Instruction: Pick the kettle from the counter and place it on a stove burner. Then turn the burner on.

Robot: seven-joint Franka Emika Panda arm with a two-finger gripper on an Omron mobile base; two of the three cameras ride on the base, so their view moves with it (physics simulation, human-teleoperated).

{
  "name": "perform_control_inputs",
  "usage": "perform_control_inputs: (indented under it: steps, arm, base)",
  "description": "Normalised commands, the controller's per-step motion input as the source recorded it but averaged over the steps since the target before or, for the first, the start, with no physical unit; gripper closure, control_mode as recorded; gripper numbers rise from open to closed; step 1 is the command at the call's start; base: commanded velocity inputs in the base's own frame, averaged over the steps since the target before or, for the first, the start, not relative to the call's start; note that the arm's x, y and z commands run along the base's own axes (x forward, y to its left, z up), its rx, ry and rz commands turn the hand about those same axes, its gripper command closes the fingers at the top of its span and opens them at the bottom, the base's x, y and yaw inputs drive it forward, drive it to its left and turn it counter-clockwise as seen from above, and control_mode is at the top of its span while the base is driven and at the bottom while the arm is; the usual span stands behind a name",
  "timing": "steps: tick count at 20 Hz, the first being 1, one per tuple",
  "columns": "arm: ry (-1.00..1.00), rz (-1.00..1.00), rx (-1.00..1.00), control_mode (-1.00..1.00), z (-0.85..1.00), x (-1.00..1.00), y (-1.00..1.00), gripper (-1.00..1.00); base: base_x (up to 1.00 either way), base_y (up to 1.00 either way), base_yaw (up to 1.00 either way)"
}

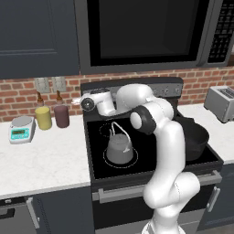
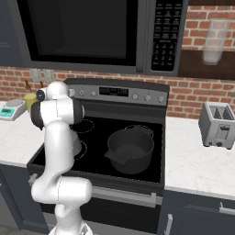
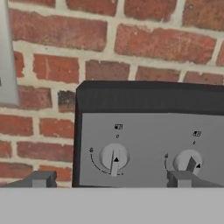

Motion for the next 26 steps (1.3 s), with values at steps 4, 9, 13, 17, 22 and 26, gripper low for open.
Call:
perform_control_inputs:
  steps: [4, 9, 13, 17, 22, 26]
  arm:
    - [0.0, 0.0, 0.0, -1.0, -0.08, 0.0, 0.0, -1.0]
    - [0.0, 0.0, 0.0, -1.0, -0.02, 0.0, 0.0, -1.0]
    - [0.0, 0.0, 0.0, -1.0, -0.02, 0.0, -0.08, -1.0]
    - [0.0, 0.0, 0.0, -1.0, 0.0, 0.0, -0.11, -1.0]
    - [0.0, 0.0, 0.0, -1.0, 0.0, 0.0, 0.0, -1.0]
    - [0.0, 0.0, 0.0, -1.0, -0.02, 0.12, 0.0, -1.0]
  base:
    - [0.0, 0.0, 0.0]
    - [0.0, 0.0, 0.0]
    - [0.0, 0.0, 0.0]
    - [0.0, 0.0, 0.0]
    - [0.0, 0.0, 0.0]
    - [0.0, 0.0, 0.0]
